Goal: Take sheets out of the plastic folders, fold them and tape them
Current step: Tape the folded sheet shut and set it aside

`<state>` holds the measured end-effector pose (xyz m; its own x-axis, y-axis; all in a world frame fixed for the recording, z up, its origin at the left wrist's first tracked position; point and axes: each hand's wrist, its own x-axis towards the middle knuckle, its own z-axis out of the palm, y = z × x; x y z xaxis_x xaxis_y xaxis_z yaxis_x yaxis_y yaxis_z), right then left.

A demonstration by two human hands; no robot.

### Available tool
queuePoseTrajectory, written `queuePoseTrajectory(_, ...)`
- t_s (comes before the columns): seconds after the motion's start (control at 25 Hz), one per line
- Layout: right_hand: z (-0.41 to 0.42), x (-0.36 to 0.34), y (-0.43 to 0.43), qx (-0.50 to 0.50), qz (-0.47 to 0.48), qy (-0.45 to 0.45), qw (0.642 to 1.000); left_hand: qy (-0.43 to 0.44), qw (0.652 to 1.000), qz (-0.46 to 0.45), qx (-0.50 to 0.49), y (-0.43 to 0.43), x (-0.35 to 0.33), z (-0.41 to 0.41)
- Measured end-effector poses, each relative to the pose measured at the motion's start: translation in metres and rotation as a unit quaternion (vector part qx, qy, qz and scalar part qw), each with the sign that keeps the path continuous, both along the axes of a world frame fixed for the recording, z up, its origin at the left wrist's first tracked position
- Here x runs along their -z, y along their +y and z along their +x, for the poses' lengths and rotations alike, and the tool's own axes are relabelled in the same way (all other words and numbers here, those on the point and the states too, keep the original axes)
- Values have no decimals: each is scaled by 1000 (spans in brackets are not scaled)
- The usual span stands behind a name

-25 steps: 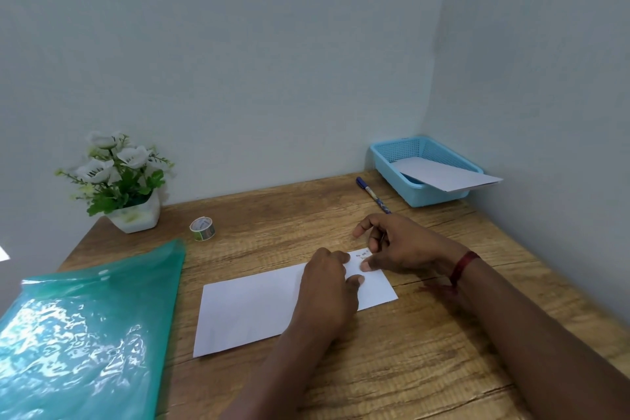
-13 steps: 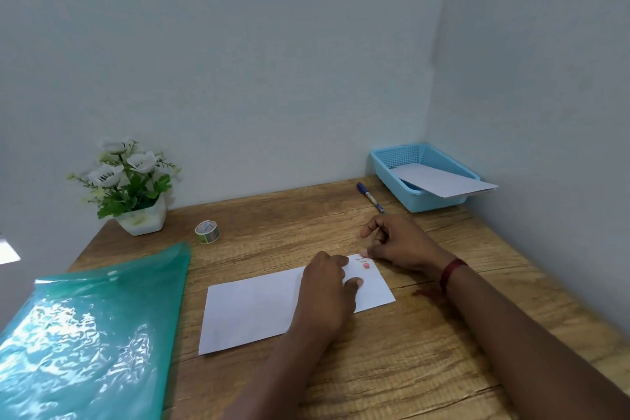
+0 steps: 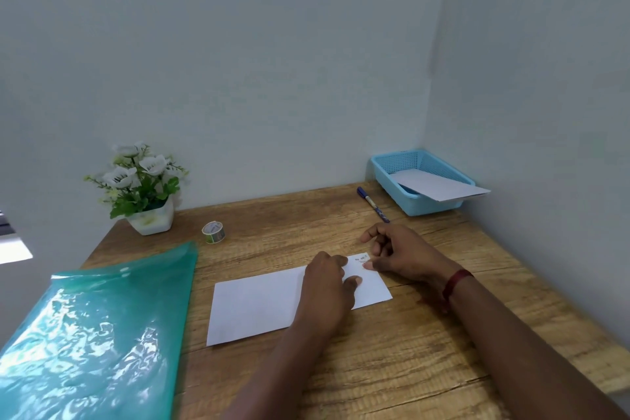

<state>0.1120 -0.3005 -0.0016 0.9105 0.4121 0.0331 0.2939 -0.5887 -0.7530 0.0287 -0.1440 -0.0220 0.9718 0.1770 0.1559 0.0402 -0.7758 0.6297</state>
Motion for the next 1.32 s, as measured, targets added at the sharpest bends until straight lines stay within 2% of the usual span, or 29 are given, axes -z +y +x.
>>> queuePoseTrajectory(0.12, -13, 1, 4, 44, 2, -36, 998, 2, 1000, -23, -10, -1, -4, 1)
queuePoseTrajectory(0.2, -22, 3, 7, 74, 10, -76, 994, 3, 996, -86, -6, 2, -13, 0)
queuePoseTrajectory(0.32, -39, -1, 11, 89, 16, -127, 988, -46, 989, -136, -21, 21, -43, -4)
queuePoseTrajectory(0.4, -57, -6, 15, 81, -6, -159, 984, -85, 993, -82, -30, 47, -65, -8)
queuePoseTrajectory(0.48, -82, -10, 21, 63, -12, -192, 979, -57, 998, 25, 0, 79, -80, -16)
queuePoseTrajectory(0.56, -113, -12, 30, 38, -14, -211, 977, 58, 986, 144, 68, 110, -85, -32)
queuePoseTrajectory(0.64, -141, -12, 43, -3, -57, -212, 976, 182, 945, 246, 115, 133, -82, -49)
queuePoseTrajectory(0.72, -156, -6, 58, -44, -137, -198, 970, 250, 920, 278, 122, 141, -76, -58)
queuePoseTrajectory(0.88, -167, 2, 82, -84, -243, -140, 956, 246, 924, 274, 104, 145, -63, -63)
queuePoseTrajectory(1.12, -172, 5, 81, -85, -265, -133, 951, 202, 949, 238, 50, 144, -72, -65)
queuePoseTrajectory(1.24, -177, 0, 80, -81, -241, -107, 961, 200, 973, 115, 21, 146, -75, -67)
queuePoseTrajectory(1.32, -184, -2, 76, -63, -206, -88, 972, 238, 970, 21, 35, 147, -76, -75)
